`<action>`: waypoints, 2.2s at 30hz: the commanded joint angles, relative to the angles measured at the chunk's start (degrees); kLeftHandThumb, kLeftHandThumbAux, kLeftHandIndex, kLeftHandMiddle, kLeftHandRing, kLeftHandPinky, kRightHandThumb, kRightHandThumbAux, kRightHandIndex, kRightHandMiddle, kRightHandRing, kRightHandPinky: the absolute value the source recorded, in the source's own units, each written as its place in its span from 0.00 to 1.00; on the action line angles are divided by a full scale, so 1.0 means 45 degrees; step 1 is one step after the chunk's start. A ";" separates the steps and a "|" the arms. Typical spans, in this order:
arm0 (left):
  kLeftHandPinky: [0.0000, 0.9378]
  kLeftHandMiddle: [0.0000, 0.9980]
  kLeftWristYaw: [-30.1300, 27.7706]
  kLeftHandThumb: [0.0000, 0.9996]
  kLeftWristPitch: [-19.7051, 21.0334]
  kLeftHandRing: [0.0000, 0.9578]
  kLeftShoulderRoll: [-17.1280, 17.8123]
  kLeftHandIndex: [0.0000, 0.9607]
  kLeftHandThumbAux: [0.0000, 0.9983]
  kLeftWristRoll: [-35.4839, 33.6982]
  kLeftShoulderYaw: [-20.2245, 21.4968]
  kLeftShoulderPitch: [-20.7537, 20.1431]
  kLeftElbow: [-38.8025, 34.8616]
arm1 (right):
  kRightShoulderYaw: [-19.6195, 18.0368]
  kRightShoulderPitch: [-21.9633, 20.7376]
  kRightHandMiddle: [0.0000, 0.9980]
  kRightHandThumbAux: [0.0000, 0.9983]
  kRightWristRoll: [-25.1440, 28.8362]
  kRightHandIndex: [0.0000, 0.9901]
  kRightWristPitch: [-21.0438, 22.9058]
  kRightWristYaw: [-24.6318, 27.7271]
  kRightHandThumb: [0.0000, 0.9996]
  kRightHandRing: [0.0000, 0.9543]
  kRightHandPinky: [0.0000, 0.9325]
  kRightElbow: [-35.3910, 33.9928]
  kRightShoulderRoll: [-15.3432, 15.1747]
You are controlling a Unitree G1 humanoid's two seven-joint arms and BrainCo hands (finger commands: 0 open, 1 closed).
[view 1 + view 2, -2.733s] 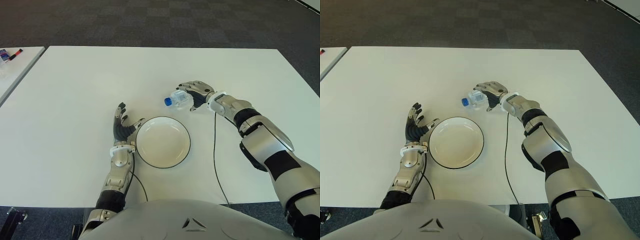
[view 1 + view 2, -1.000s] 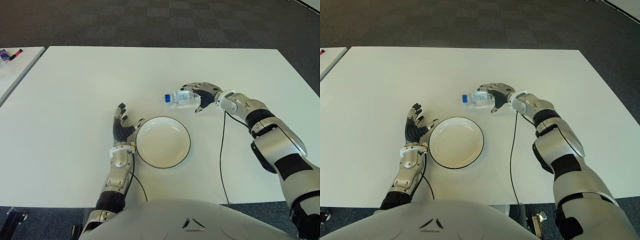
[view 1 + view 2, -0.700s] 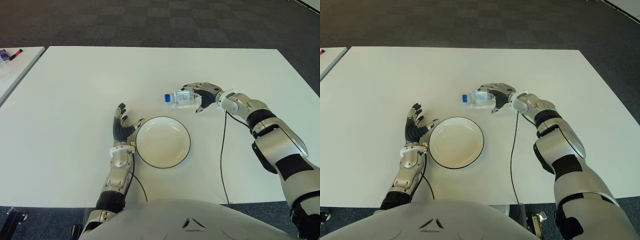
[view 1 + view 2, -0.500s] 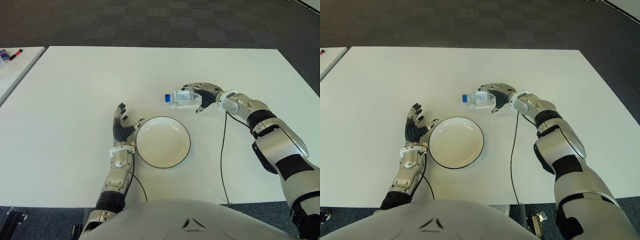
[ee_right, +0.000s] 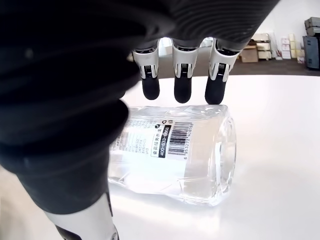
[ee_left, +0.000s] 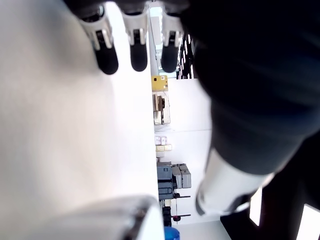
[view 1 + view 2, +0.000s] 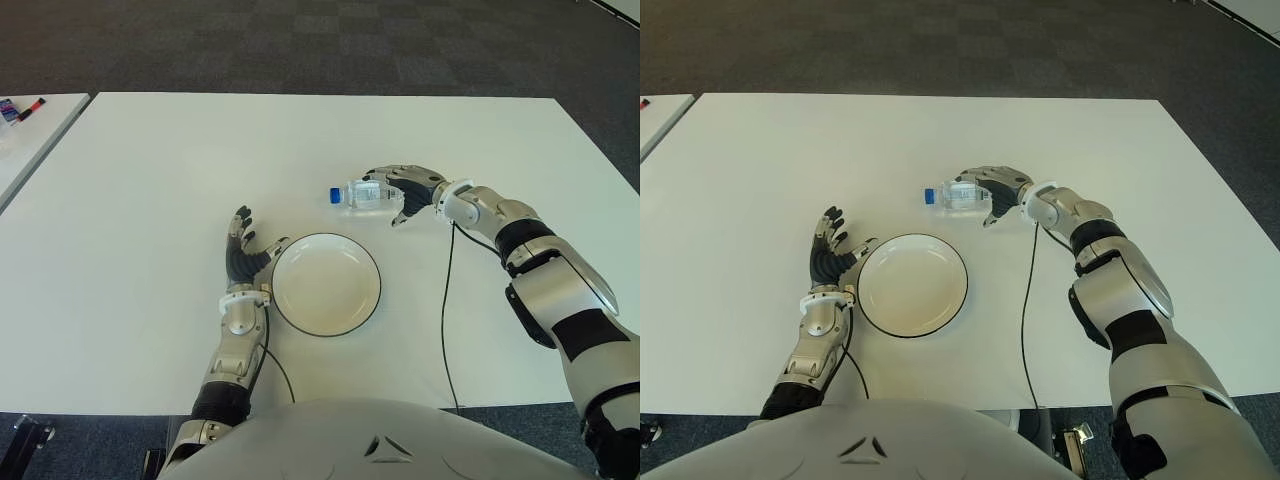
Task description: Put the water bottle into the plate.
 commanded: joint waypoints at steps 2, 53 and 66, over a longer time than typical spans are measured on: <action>0.17 0.13 -0.0036 0.00 0.0300 0.13 -0.0625 0.12 0.91 -0.0056 -0.0064 0.0199 0.0372 | 0.0132 -0.0028 0.03 0.91 -0.0231 0.01 -0.0098 -0.0201 0.00 0.07 0.14 -0.0161 -0.0004; 0.15 0.11 -0.0039 0.00 0.0164 0.11 -0.0591 0.10 0.92 0.0059 -0.0160 0.0359 0.0362 | -0.0143 -0.0875 0.09 0.87 -0.0053 0.03 0.2335 -0.1303 0.00 0.11 0.17 0.0643 0.2099; 0.15 0.11 0.0107 0.00 0.0510 0.11 -0.0818 0.11 0.94 0.0139 -0.0366 0.0875 -0.0443 | 0.0029 -0.0309 0.10 0.88 -0.0119 0.04 0.3261 -0.0720 0.00 0.13 0.17 0.1157 0.2772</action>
